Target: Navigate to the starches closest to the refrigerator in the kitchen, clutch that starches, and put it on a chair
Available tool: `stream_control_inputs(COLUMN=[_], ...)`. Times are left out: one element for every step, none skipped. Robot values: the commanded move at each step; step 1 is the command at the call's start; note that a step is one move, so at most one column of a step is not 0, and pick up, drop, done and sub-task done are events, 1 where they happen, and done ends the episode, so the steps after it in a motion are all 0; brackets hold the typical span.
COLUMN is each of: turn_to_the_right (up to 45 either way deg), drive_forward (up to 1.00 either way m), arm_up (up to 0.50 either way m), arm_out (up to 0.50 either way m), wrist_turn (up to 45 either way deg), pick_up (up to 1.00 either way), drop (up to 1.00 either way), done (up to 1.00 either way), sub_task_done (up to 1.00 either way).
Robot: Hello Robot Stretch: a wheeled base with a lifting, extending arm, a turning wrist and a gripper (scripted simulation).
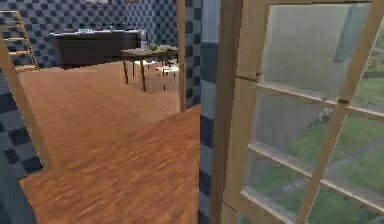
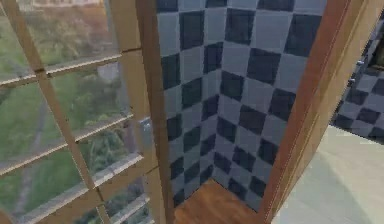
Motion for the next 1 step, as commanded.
stream_control_inputs(turn_to_the_right=[-18.0], drive_forward=[0.00], arm_up=[0.00], arm_out=[0.00], wrist_turn=[0.0], pick_up=[0.00], drop=[0.00], done=[0.00], sub_task_done=[0.00])
